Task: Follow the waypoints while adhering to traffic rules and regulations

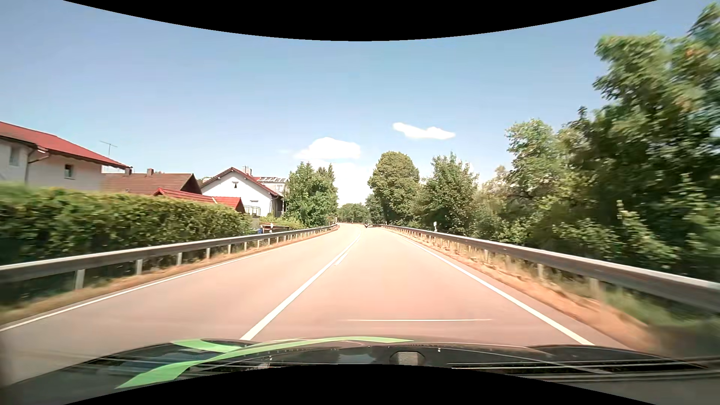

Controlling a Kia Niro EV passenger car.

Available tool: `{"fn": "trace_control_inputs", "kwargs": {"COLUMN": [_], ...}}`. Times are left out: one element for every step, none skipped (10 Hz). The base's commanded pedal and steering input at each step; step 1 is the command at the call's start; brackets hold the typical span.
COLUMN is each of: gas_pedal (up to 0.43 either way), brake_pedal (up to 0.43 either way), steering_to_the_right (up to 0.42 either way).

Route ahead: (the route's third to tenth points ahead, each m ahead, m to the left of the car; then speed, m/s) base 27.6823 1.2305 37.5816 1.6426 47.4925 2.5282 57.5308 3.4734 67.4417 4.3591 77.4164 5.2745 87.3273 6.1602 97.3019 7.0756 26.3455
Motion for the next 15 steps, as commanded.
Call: {"fn": "trace_control_inputs", "kwargs": {"gas_pedal": [0.319, 0.331, 0.331, 0.331, 0.339, 0.339, 0.331, 0.299, 0.26, 0.26, 0.26, 0.26, 0.26, 0.26, 0.228], "brake_pedal": [0.0, 0.0, 0.0, 0.0, 0.0, 0.0, 0.0, 0.0, 0.0, 0.0, 0.0, 0.0, 0.0, 0.0, 0.0], "steering_to_the_right": [-0.007, -0.006, -0.007, -0.006, -0.007, -0.006, -0.007, -0.007, -0.007, -0.007, -0.007, -0.008, -0.009, -0.01, -0.01]}}
